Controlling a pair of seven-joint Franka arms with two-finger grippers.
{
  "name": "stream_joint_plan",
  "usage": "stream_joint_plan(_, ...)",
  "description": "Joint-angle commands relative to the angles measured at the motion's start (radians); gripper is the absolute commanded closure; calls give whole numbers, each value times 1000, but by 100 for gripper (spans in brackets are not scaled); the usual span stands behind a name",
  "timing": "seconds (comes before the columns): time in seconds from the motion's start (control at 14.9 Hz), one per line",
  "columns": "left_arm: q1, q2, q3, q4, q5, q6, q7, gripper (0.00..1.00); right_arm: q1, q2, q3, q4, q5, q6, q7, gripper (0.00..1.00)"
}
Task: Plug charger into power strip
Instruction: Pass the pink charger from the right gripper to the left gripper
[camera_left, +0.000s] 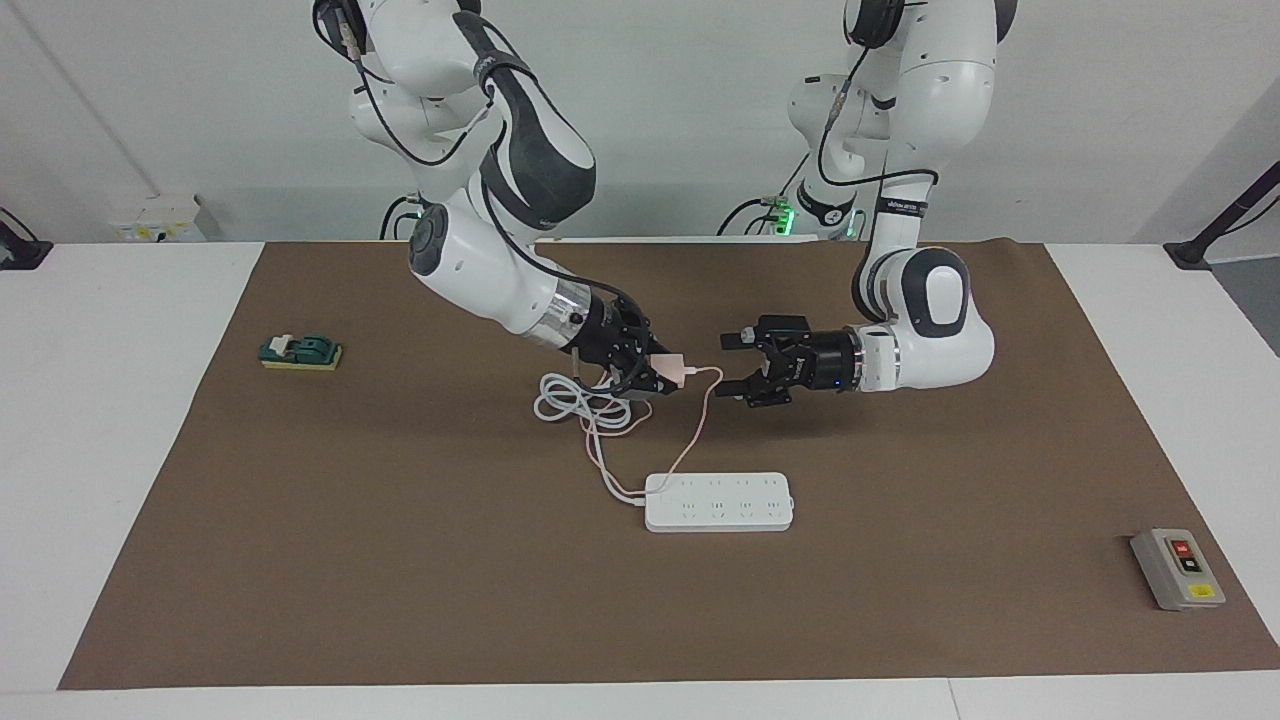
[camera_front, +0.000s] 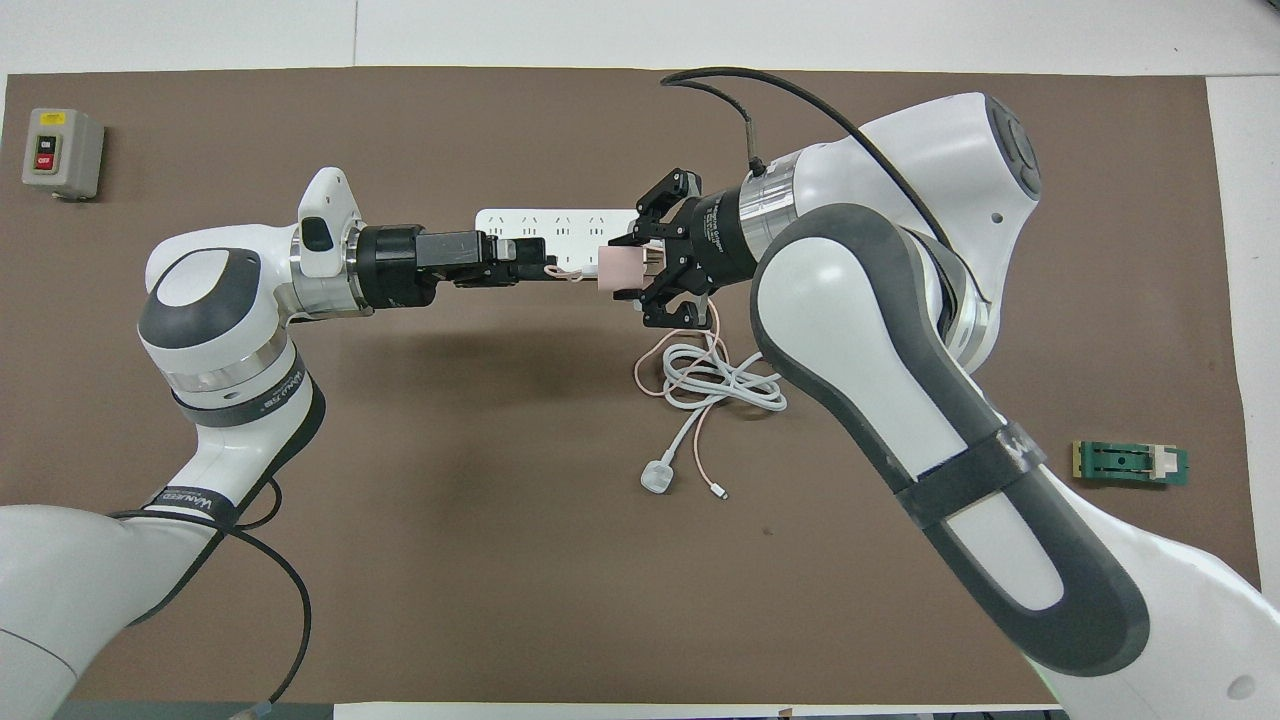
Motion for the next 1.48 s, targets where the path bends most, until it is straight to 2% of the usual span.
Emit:
stream_joint_plan(0.0,-2,0,2,5,-8,-5,-13,0,27,1,-1,20,21,20,37,100)
stream_joint_plan(0.34,1,0,2,5,-8,-10,-14,0,55,3,-1,20,23,51,63,100)
stream_joint_plan(0.74,70,20,2,61,-8,-88,-83,0,76,4,-1,20,23,56,76,100)
stream_joint_plan(1.07,86,23,4,71,-5,-80,-73,0,70,7,1,19,23,53,71,100)
stream_joint_plan(1.41,50,25,-1,64,-10,-25,-56,0,59,7,-1,20,20,33,51,100)
